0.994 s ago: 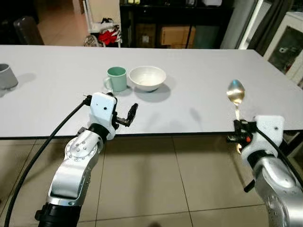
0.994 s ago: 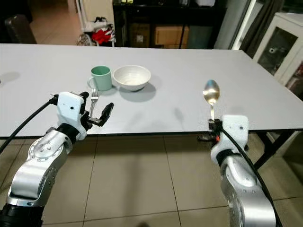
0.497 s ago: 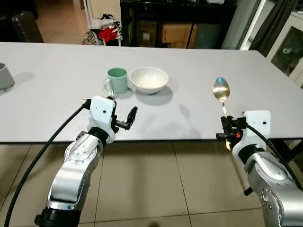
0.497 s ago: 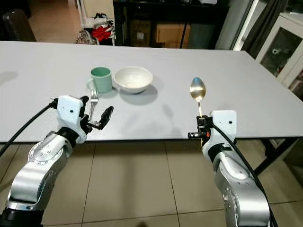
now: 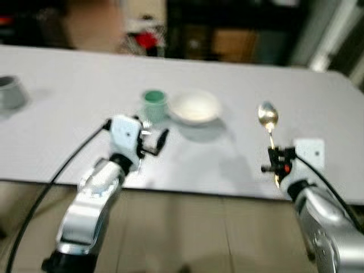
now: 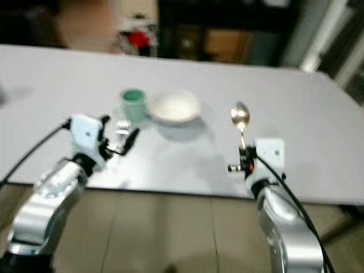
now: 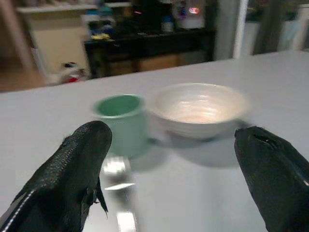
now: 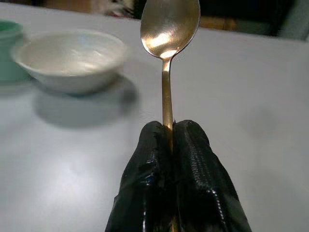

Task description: Setting the table

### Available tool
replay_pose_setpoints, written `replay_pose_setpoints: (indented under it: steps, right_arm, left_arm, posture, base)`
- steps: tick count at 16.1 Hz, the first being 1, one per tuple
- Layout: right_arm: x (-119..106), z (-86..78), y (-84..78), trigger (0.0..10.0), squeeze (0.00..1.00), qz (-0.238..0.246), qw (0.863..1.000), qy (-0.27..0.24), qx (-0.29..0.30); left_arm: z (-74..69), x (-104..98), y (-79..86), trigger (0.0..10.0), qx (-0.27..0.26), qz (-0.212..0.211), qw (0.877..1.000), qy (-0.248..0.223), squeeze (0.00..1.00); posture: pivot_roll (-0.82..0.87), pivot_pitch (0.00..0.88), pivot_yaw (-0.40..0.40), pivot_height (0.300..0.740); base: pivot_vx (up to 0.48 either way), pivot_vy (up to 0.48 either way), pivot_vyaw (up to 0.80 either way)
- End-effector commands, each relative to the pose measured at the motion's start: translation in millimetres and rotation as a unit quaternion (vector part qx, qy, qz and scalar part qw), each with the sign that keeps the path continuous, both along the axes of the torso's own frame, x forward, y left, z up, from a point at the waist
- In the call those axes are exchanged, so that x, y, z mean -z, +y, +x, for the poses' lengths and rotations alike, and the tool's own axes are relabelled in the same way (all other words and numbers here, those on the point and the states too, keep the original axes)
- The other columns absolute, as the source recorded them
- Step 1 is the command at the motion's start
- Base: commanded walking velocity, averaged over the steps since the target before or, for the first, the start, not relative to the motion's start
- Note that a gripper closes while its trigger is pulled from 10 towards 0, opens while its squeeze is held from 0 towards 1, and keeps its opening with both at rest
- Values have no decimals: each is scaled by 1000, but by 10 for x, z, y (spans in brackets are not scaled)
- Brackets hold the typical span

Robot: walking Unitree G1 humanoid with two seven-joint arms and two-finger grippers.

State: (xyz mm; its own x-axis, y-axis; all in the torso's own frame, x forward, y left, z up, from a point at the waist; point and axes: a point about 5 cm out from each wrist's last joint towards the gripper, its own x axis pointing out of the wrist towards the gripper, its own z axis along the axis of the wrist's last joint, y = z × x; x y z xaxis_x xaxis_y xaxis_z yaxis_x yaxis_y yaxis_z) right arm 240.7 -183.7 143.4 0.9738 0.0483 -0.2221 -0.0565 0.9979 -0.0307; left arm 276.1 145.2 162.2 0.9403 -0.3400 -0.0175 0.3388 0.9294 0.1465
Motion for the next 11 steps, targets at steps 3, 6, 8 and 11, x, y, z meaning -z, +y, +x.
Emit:
replay_pose_setpoints:
  steps: [3, 6, 8, 11]
  right_arm:
    - [141, -11, 94, 10000, 0, 13, 998, 61, -26]
    - [254, 5, 119, 10000, 0, 24, 993, 115, -30]
    - [303, 52, 168, 10000, 0, 36, 989, 140, -38]
    - [360, 258, 157, 10000, 0, 33, 987, 155, -31]
  left_arm:
    - [-17, 2, 19, 10000, 20, 10, 1000, 5, 0]
    - [-41, -27, 17, 10000, 58, 17, 998, 4, 0]
    - [-50, -39, 29, 10000, 88, 22, 996, 10, 0]
    - [-181, 36, -62, 10000, 214, 51, 973, 69, 0]
  posture:
    - [-60, 0, -41, 740]
    - [-52, 0, -41, 740]
    - [-40, 0, -40, 740]
    - [-33, 0, -24, 740]
  base:
    - [0, 0, 0]
    - [0, 0, 0]
    - [0, 0, 0]
    - [0, 0, 0]
